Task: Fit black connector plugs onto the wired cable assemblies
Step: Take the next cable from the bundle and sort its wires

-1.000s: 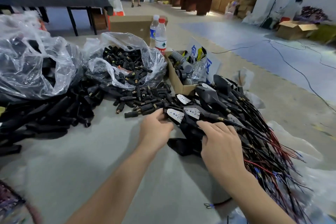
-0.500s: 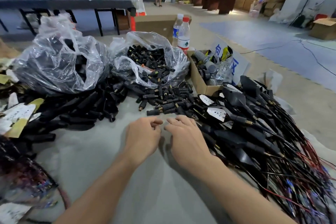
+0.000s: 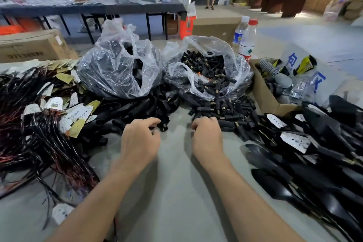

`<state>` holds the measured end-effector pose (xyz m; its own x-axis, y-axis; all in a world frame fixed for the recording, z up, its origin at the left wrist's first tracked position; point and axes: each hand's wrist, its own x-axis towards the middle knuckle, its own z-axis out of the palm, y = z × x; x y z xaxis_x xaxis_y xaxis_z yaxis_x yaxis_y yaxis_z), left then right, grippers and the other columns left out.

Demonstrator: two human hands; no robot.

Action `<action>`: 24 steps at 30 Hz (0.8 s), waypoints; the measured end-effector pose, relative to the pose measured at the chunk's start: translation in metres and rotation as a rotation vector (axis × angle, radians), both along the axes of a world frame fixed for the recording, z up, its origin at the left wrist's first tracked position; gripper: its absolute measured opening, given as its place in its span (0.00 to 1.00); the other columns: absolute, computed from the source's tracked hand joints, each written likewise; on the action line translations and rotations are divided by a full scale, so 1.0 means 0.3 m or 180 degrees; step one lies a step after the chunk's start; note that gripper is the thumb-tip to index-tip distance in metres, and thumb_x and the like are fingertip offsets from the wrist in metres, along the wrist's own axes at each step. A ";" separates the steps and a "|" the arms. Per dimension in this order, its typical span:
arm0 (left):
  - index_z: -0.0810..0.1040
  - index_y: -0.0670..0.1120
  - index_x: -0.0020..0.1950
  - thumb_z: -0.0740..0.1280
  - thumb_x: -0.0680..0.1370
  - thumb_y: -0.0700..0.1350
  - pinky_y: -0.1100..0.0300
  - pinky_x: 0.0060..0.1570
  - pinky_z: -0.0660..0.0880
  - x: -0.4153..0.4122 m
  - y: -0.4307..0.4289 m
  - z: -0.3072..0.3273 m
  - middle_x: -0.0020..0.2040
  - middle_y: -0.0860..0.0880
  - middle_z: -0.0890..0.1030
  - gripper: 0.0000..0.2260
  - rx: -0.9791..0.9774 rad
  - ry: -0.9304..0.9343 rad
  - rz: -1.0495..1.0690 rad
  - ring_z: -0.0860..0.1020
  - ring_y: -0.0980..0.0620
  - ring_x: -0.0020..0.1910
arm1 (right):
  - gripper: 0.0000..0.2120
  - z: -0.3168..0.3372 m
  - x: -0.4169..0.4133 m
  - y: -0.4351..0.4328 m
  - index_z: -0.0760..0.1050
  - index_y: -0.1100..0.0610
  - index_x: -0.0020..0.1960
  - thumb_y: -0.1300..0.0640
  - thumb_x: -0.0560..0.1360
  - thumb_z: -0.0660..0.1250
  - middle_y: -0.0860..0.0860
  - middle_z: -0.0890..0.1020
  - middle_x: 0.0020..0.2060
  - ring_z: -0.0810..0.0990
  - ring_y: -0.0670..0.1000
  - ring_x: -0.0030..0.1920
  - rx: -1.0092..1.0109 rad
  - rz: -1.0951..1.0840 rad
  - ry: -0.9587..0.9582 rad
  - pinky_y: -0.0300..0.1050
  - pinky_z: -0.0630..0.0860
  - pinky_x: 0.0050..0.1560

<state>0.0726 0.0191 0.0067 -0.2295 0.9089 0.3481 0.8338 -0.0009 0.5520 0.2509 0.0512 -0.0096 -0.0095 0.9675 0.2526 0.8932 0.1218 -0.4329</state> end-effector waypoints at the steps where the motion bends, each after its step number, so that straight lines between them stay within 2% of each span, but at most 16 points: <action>1: 0.84 0.54 0.63 0.68 0.73 0.40 0.53 0.56 0.76 -0.014 0.010 -0.005 0.54 0.50 0.86 0.19 -0.0034 -0.0027 0.0037 0.82 0.46 0.53 | 0.17 0.000 -0.026 0.000 0.83 0.54 0.56 0.68 0.75 0.63 0.52 0.82 0.51 0.72 0.55 0.57 0.0038 0.0069 0.0137 0.42 0.66 0.55; 4: 0.77 0.52 0.71 0.70 0.74 0.40 0.52 0.61 0.74 -0.039 0.027 -0.015 0.60 0.47 0.83 0.26 0.0027 0.0077 0.0034 0.78 0.45 0.59 | 0.20 -0.003 -0.110 -0.014 0.84 0.50 0.52 0.69 0.69 0.63 0.49 0.82 0.46 0.72 0.53 0.53 0.0252 0.0465 0.0392 0.44 0.68 0.52; 7: 0.77 0.49 0.71 0.72 0.72 0.39 0.51 0.65 0.72 -0.048 0.027 -0.032 0.60 0.46 0.82 0.27 0.0164 0.0340 -0.0024 0.77 0.46 0.61 | 0.18 -0.018 -0.140 0.004 0.83 0.47 0.52 0.65 0.71 0.62 0.45 0.82 0.48 0.70 0.52 0.54 0.0158 0.0541 -0.0033 0.46 0.64 0.53; 9: 0.79 0.50 0.69 0.72 0.72 0.39 0.53 0.63 0.72 -0.059 0.024 -0.038 0.55 0.49 0.83 0.24 0.0278 0.0305 0.0062 0.77 0.48 0.58 | 0.14 -0.022 -0.139 0.016 0.83 0.48 0.50 0.61 0.73 0.62 0.44 0.82 0.49 0.70 0.53 0.55 0.0137 0.0401 -0.0047 0.46 0.62 0.53; 11: 0.81 0.51 0.65 0.72 0.73 0.41 0.55 0.58 0.71 -0.075 0.035 -0.034 0.47 0.55 0.81 0.21 0.0382 0.0116 0.0226 0.76 0.51 0.51 | 0.11 -0.017 -0.167 0.010 0.81 0.50 0.48 0.56 0.71 0.61 0.45 0.82 0.48 0.71 0.55 0.55 0.0425 0.0321 0.0194 0.47 0.64 0.55; 13: 0.82 0.52 0.62 0.72 0.73 0.43 0.53 0.56 0.72 -0.090 0.050 -0.029 0.40 0.59 0.78 0.17 0.0358 0.0050 0.0306 0.75 0.53 0.46 | 0.12 -0.015 -0.217 -0.001 0.78 0.53 0.52 0.52 0.72 0.62 0.48 0.82 0.50 0.73 0.56 0.55 0.0551 0.0489 0.0184 0.51 0.66 0.56; 15: 0.83 0.52 0.60 0.72 0.74 0.44 0.52 0.57 0.72 -0.095 0.048 -0.033 0.38 0.59 0.78 0.15 0.0246 0.0114 0.0229 0.76 0.50 0.45 | 0.10 -0.028 -0.254 -0.010 0.75 0.52 0.54 0.51 0.75 0.64 0.48 0.81 0.52 0.73 0.57 0.56 0.0425 0.0728 -0.0085 0.51 0.64 0.58; 16: 0.84 0.52 0.59 0.72 0.74 0.44 0.52 0.58 0.72 -0.096 0.043 -0.036 0.39 0.58 0.79 0.14 0.0233 0.0119 0.0169 0.77 0.49 0.46 | 0.07 -0.031 -0.257 -0.005 0.74 0.51 0.52 0.54 0.75 0.64 0.48 0.81 0.51 0.73 0.57 0.57 0.0388 0.0800 -0.0107 0.50 0.63 0.58; 18: 0.84 0.52 0.59 0.72 0.75 0.45 0.55 0.59 0.70 -0.092 0.034 -0.044 0.44 0.54 0.83 0.12 0.0297 0.0040 0.0109 0.78 0.49 0.50 | 0.06 -0.031 -0.231 0.008 0.74 0.51 0.47 0.60 0.73 0.64 0.48 0.81 0.47 0.74 0.55 0.55 0.0396 0.0794 0.0195 0.46 0.63 0.56; 20: 0.84 0.53 0.58 0.71 0.77 0.49 0.58 0.56 0.68 -0.083 0.023 -0.046 0.50 0.53 0.84 0.11 0.0468 -0.0018 0.0109 0.77 0.50 0.54 | 0.07 -0.025 -0.193 0.004 0.77 0.52 0.47 0.63 0.73 0.66 0.48 0.80 0.44 0.74 0.52 0.51 0.0557 0.0750 0.0923 0.44 0.66 0.53; 22: 0.84 0.56 0.55 0.67 0.77 0.56 0.63 0.51 0.69 -0.070 0.016 -0.037 0.48 0.57 0.84 0.11 0.0553 -0.0149 0.0079 0.78 0.55 0.50 | 0.08 -0.014 -0.165 -0.010 0.77 0.50 0.48 0.62 0.74 0.66 0.44 0.80 0.42 0.75 0.47 0.45 0.0576 0.0836 0.1498 0.40 0.68 0.48; 24: 0.84 0.56 0.55 0.65 0.75 0.62 0.72 0.48 0.70 -0.054 0.013 -0.032 0.43 0.62 0.83 0.15 0.0445 -0.0553 -0.0015 0.79 0.63 0.45 | 0.07 -0.001 -0.159 -0.027 0.76 0.48 0.47 0.60 0.75 0.66 0.42 0.80 0.39 0.76 0.45 0.41 0.0420 0.0953 0.1855 0.36 0.71 0.44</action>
<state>0.0565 0.0230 -0.0028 -0.2928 0.8558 0.4264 0.7260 -0.0912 0.6816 0.2032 0.0432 -0.0097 -0.0989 0.9049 0.4139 0.4369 0.4132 -0.7990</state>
